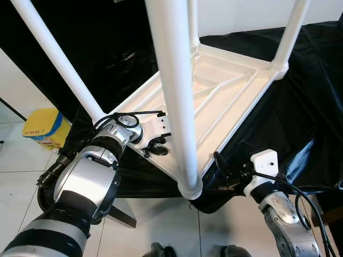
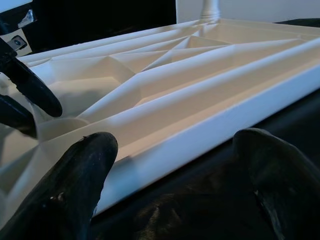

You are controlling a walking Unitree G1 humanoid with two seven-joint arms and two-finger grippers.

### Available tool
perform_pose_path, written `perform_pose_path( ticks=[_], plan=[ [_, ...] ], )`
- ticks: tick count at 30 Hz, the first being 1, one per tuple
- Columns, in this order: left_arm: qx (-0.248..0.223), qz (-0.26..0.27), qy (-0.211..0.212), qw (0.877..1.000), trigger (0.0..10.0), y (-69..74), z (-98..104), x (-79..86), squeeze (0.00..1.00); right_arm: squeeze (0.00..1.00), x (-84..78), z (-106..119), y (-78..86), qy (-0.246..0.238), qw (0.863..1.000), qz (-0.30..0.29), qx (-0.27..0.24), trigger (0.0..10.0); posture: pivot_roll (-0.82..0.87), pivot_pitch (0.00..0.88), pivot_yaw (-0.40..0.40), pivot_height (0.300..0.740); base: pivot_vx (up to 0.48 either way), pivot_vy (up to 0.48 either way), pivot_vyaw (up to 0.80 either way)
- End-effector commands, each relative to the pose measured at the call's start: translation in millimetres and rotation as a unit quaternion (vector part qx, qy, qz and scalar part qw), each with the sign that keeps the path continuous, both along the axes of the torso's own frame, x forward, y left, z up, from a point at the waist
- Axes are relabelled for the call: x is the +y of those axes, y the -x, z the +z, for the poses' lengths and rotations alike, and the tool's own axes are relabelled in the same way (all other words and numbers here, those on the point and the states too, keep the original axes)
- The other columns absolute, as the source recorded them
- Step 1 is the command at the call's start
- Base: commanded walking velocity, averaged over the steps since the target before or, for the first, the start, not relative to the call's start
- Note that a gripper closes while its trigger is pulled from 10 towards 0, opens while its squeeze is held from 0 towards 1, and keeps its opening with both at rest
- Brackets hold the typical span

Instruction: Building children table

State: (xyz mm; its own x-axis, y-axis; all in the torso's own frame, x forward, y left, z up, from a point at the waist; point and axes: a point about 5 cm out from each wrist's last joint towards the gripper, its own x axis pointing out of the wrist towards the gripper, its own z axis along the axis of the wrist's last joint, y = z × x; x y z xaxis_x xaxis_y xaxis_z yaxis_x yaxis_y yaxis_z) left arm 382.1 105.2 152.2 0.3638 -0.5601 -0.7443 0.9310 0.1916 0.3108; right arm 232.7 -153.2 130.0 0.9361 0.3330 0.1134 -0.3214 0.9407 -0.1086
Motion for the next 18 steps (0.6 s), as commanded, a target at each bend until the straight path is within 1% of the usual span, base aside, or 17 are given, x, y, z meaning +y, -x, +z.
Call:
perform_pose_path(
  ticks=[1,3,5,11,13,15,17,18],
  plan=[
    [0.042,0.068,0.045,0.996,0.0,5.2,-19,9.7,0.00,0.00,1.4,-3,2.7,-0.002,1.000,-0.001,0.010,10.0,-0.19,0.147,0.129,0.740,0.000,0.000,0.00],
    [0.039,0.073,0.051,0.995,0.0,4.1,-17,10.7,0.00,0.00,0.8,-3,2.5,-0.001,1.000,-0.001,0.011,10.0,-0.18,0.147,0.127,0.740,0.000,0.000,0.00],
    [0.032,0.087,0.069,0.993,0.0,1.5,-13,13.3,0.00,0.00,0.1,-3,1.8,0.000,1.000,-0.001,0.011,10.0,-0.18,0.147,0.126,0.740,0.000,0.000,0.00],
    [0.018,0.102,0.086,0.991,0.0,-1.9,-6,17.8,0.00,0.00,0.0,-2,1.1,0.000,1.000,-0.001,0.010,10.0,-0.18,0.145,0.122,0.740,0.000,0.000,0.00],
    [0.007,0.113,0.098,0.989,0.0,-3.9,-3,21.4,0.00,0.00,0.6,-2,0.6,0.000,1.000,0.000,0.010,10.0,-0.17,0.144,0.120,0.740,0.000,0.000,0.00],
    [0.007,0.113,0.098,0.989,0.0,-3.9,-3,21.4,0.00,0.00,0.6,-2,0.6,0.000,1.000,0.000,0.010,10.0,-0.17,0.144,0.120,0.740,0.000,0.000,0.00],
    [-0.006,0.125,0.116,0.985,0.0,-5.8,1,27.8,0.00,0.00,-2.4,0,-1.8,-0.003,1.000,-0.015,0.003,10.0,-0.17,0.138,0.124,0.740,0.000,0.000,0.00],
    [-0.006,0.125,0.116,0.985,0.0,-5.8,1,27.8,0.00,0.00,-2.4,0,-1.8,-0.003,1.000,-0.015,0.003,10.0,-0.17,0.138,0.124,0.740,0.000,0.000,0.00]
  ],
)
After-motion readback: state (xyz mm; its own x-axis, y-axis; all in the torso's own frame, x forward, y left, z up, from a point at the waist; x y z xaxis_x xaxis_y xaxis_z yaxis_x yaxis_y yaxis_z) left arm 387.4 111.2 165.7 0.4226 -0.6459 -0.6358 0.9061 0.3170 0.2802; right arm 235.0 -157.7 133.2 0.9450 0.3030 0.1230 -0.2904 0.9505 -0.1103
